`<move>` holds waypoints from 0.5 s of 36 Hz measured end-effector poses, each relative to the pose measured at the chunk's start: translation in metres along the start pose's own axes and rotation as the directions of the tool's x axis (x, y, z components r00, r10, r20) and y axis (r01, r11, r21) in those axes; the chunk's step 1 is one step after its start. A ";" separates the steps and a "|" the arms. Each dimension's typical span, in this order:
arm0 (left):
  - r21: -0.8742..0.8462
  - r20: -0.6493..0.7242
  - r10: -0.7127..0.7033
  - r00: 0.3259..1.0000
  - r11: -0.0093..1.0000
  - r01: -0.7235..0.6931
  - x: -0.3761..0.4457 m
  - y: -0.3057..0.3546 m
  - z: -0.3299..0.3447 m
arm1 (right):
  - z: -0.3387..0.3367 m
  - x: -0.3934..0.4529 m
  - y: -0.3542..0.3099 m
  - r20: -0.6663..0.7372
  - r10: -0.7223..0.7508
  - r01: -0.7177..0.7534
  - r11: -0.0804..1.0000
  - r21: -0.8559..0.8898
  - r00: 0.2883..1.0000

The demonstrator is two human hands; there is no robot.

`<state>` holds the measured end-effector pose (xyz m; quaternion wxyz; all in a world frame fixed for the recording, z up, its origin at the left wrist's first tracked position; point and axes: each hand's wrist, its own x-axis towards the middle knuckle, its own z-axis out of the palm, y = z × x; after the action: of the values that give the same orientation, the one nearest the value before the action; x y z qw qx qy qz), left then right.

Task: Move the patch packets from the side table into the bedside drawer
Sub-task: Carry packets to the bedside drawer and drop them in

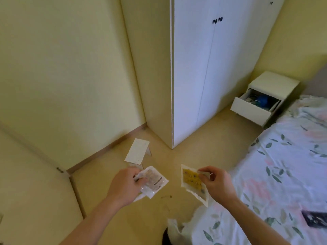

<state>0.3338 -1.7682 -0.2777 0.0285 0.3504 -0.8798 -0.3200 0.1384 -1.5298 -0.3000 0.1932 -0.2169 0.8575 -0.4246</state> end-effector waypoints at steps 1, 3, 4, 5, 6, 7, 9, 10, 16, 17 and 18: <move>0.006 0.005 0.019 1.000 1.000 -0.019 0.019 0.002 0.001 | 0.001 0.012 0.001 -0.022 0.014 -0.014 1.000 0.000 1.000; -0.003 0.009 0.051 0.999 0.999 -0.051 0.053 0.010 0.000 | 0.003 0.035 0.001 -0.060 0.033 -0.032 0.999 0.008 0.998; -0.018 0.014 0.062 0.998 0.998 -0.062 0.069 0.015 -0.002 | 0.002 0.046 0.000 -0.075 0.044 -0.043 0.999 0.016 0.996; -0.028 0.022 0.076 0.997 0.997 -0.075 0.086 0.020 -0.003 | 0.002 0.058 -0.001 -0.091 0.062 -0.060 0.998 0.027 0.994; -0.031 0.033 0.091 0.995 0.995 -0.090 0.101 0.024 -0.003 | 0.002 0.069 0.000 -0.106 0.084 -0.081 0.996 0.037 0.991; -0.030 0.045 0.105 0.993 0.994 -0.104 0.116 0.030 -0.005 | 0.001 0.080 0.000 -0.118 0.099 -0.095 0.995 0.042 0.988; -0.034 0.060 0.132 0.989 0.991 -0.130 0.146 0.041 -0.007 | -0.004 0.104 -0.003 -0.144 0.104 -0.098 0.994 0.048 0.984; -0.042 0.065 0.142 0.988 0.989 -0.139 0.162 0.047 -0.008 | -0.007 0.116 -0.005 -0.153 0.109 -0.102 0.993 0.053 0.982; -0.082 0.119 0.200 0.973 0.978 -0.191 0.249 0.070 -0.008 | -0.022 0.187 -0.015 -0.241 0.127 -0.114 0.991 0.068 0.962; -0.088 0.139 0.208 0.968 0.976 -0.197 0.264 0.075 -0.009 | -0.025 0.199 -0.017 -0.253 0.128 -0.113 0.991 0.075 0.959; -0.093 0.157 0.221 0.962 0.974 -0.209 0.279 0.080 -0.009 | -0.028 0.212 -0.018 -0.266 0.128 -0.111 0.991 0.078 0.956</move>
<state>0.0783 -1.9056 -0.2725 0.0026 0.2234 -0.8993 -0.3761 -0.0484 -1.6354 -0.3010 0.1064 -0.0988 0.8737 -0.4643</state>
